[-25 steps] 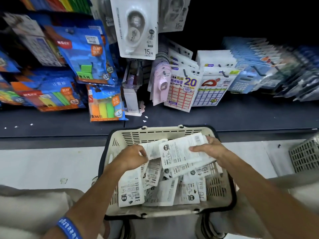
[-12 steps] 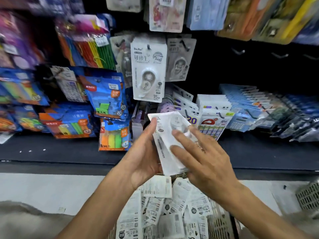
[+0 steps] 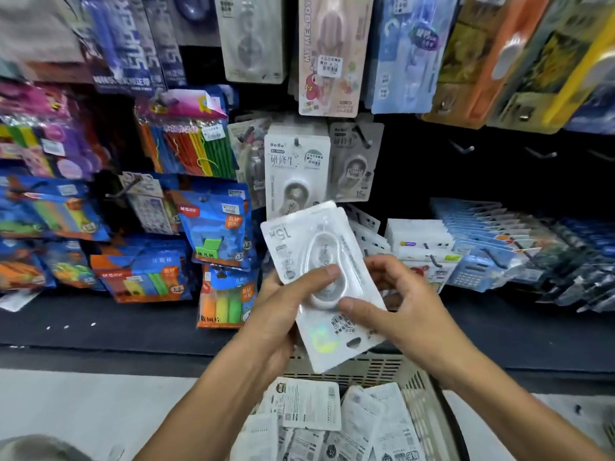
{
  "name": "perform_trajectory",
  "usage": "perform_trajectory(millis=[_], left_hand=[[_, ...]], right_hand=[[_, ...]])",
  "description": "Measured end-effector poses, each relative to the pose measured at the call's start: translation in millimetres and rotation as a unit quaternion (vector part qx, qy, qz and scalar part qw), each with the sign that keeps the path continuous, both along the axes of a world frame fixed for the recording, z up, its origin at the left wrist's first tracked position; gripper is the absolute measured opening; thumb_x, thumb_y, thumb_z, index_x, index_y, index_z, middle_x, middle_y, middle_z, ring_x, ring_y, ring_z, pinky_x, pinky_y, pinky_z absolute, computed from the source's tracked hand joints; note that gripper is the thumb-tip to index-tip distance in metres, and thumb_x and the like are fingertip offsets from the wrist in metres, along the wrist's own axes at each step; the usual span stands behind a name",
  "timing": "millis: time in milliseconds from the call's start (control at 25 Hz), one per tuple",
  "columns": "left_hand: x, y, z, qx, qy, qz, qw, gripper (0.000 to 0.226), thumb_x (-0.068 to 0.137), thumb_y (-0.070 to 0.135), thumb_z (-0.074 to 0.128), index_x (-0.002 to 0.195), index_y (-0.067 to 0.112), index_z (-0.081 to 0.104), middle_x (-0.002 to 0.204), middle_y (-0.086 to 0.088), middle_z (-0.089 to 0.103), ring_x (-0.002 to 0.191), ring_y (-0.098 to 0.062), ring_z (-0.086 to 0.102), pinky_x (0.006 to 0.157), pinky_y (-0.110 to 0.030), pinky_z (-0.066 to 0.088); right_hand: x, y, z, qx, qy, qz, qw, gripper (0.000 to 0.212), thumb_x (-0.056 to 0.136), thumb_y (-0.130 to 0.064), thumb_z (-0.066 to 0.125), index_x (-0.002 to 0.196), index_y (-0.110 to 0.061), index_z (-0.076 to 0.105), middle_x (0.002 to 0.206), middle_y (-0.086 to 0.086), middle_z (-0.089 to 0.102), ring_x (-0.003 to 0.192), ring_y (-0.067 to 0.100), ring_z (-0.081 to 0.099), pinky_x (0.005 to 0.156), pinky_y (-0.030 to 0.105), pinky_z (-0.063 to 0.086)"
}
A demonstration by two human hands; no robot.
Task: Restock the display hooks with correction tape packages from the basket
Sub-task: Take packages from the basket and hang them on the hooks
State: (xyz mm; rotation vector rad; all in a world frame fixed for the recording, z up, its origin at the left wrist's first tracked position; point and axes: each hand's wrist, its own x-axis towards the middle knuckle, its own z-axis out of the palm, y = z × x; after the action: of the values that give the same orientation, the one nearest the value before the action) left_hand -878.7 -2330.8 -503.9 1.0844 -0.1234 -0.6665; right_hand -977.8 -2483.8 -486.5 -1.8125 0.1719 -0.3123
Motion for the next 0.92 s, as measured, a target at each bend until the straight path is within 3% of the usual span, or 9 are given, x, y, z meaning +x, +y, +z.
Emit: perform_trajectory(millis=[160, 360, 560, 640, 720, 800, 920], left_hand=[[27, -2, 31, -0.028, -0.068, -0.027, 0.997, 0.070, 0.053, 0.026, 0.091, 0.119, 0.014, 0.069, 0.107, -0.012, 0.079, 0.090, -0.028, 0.078, 0.065, -0.034, 0.062], [46, 1, 31, -0.010, -0.093, -0.023, 0.995, 0.071, 0.056, 0.020, 0.092, 0.122, 0.021, 0.067, 0.113, -0.009, 0.077, 0.100, -0.029, 0.076, 0.074, -0.041, 0.064], [46, -5, 27, 0.003, -0.105, -0.022, 0.994, 0.073, 0.061, 0.006, 0.091, 0.127, 0.021, 0.063, 0.115, -0.009, 0.077, 0.103, -0.031, 0.075, 0.086, -0.047, 0.061], [45, -5, 25, -0.001, -0.095, -0.022, 0.995, 0.075, 0.060, 0.008, 0.092, 0.128, 0.020, 0.063, 0.116, -0.009, 0.077, 0.105, -0.031, 0.074, 0.094, -0.048, 0.056], [43, -6, 24, -0.002, -0.088, -0.010, 0.996, 0.074, 0.058, 0.010, 0.088, 0.127, 0.021, 0.063, 0.116, -0.008, 0.077, 0.105, -0.030, 0.074, 0.095, -0.047, 0.056], [42, -8, 23, 0.006, -0.087, -0.002, 0.996, 0.075, 0.056, 0.014, 0.088, 0.126, 0.022, 0.063, 0.115, -0.007, 0.077, 0.105, -0.029, 0.075, 0.095, -0.048, 0.056], [40, -10, 22, 0.016, -0.079, -0.031, 0.996, 0.082, 0.054, 0.013, 0.095, 0.129, 0.019, 0.062, 0.117, -0.008, 0.077, 0.106, -0.030, 0.074, 0.095, -0.046, 0.056]], right_hand=[[29, -7, 17, 0.129, -0.041, -0.013, 0.991, 0.034, 0.074, -0.029, 0.078, 0.102, -0.014, 0.068, 0.092, 0.008, 0.079, 0.078, 0.020, 0.076, 0.061, 0.026, 0.059], [52, -10, 18, 0.203, -0.024, -0.019, 0.979, 0.033, 0.082, -0.036, 0.068, 0.107, -0.015, 0.066, 0.097, 0.008, 0.079, 0.082, 0.020, 0.076, 0.061, 0.026, 0.059], [54, -43, 31, 0.148, -0.011, -0.079, 0.986, 0.019, 0.081, -0.030, 0.072, 0.081, -0.014, 0.063, 0.075, 0.009, 0.076, 0.059, 0.016, 0.070, 0.049, 0.025, 0.054], [49, -67, 42, 0.171, -0.035, -0.104, 0.979, 0.013, 0.084, -0.027, 0.072, 0.080, -0.017, 0.065, 0.081, 0.009, 0.076, 0.060, 0.017, 0.071, 0.050, 0.025, 0.055], [40, -85, 47, 0.192, -0.032, -0.071, 0.978, 0.028, 0.075, -0.038, 0.079, 0.091, -0.017, 0.070, 0.094, 0.011, 0.077, 0.069, 0.021, 0.073, 0.053, 0.029, 0.058], [34, -85, 39, 0.158, 0.057, 0.005, 0.986, 0.054, 0.065, -0.045, 0.089, 0.106, -0.016, 0.072, 0.104, 0.012, 0.077, 0.077, 0.024, 0.072, 0.057, 0.032, 0.060], [36, -66, 26, 0.142, 0.105, 0.041, 0.983, 0.044, 0.064, -0.025, 0.085, 0.102, -0.007, 0.072, 0.100, 0.014, 0.078, 0.079, 0.021, 0.074, 0.061, 0.029, 0.061]])
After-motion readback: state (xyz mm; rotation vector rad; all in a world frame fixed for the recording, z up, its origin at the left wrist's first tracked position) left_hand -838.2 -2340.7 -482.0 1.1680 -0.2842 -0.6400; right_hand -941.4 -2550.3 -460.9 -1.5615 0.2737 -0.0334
